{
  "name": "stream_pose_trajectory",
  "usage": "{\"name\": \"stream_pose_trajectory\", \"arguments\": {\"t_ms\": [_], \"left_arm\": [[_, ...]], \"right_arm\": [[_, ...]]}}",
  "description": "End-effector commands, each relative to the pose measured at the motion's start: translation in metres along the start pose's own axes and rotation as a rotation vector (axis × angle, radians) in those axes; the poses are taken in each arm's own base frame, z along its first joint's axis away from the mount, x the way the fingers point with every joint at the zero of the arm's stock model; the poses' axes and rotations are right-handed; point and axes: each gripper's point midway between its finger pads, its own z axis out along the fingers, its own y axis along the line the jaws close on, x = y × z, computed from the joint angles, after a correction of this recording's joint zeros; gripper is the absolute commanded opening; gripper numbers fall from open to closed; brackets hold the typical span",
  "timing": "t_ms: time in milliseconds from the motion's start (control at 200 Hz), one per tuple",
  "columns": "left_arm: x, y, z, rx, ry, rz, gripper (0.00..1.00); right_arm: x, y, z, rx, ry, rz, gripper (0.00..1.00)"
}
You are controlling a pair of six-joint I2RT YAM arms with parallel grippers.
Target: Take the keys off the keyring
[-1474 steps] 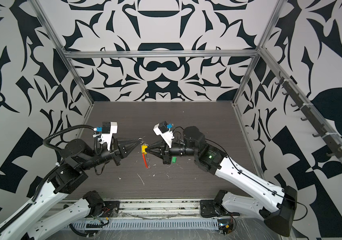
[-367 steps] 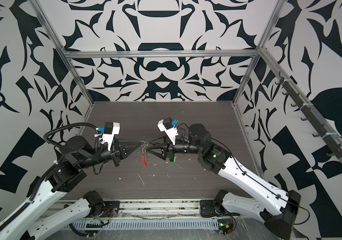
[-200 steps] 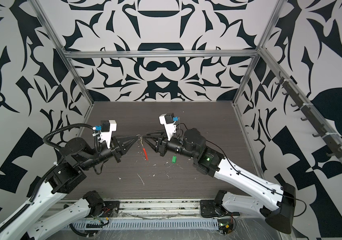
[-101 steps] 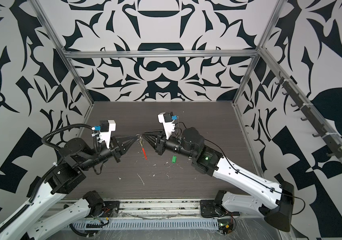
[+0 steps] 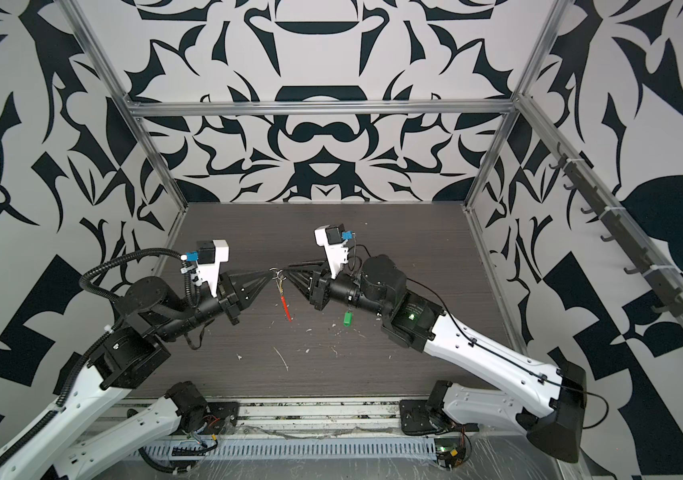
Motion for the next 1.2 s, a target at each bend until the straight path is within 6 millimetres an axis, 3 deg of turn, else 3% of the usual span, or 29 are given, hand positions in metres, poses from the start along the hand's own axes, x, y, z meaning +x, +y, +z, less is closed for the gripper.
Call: {"name": "stream_pose_trajectory", "arguments": {"t_ms": [0, 90, 465, 635, 825, 1195], "left_arm": [[-0.008, -0.003, -0.003, 0.011, -0.04, 0.022, 0.0], [-0.007, -0.003, -0.002, 0.01, -0.037, 0.021, 0.0], [-0.005, 0.0, 0.0, -0.003, -0.031, 0.023, 0.0], [-0.006, 0.001, -0.001, -0.01, -0.036, 0.026, 0.0], [-0.006, 0.003, -0.001, -0.02, -0.037, 0.028, 0.0], [-0.012, -0.002, -0.008, -0.003, -0.073, 0.04, 0.0]], "right_arm": [[-0.021, 0.019, -0.002, -0.053, -0.057, -0.008, 0.27], [-0.022, 0.019, -0.003, -0.056, -0.062, -0.003, 0.32], [-0.026, 0.025, -0.003, -0.084, -0.067, 0.022, 0.37], [-0.024, 0.026, -0.002, -0.092, -0.058, 0.029, 0.29], [-0.02, 0.026, 0.002, -0.103, -0.043, 0.044, 0.29], [-0.017, 0.019, 0.001, -0.075, -0.046, 0.051, 0.03]]}}
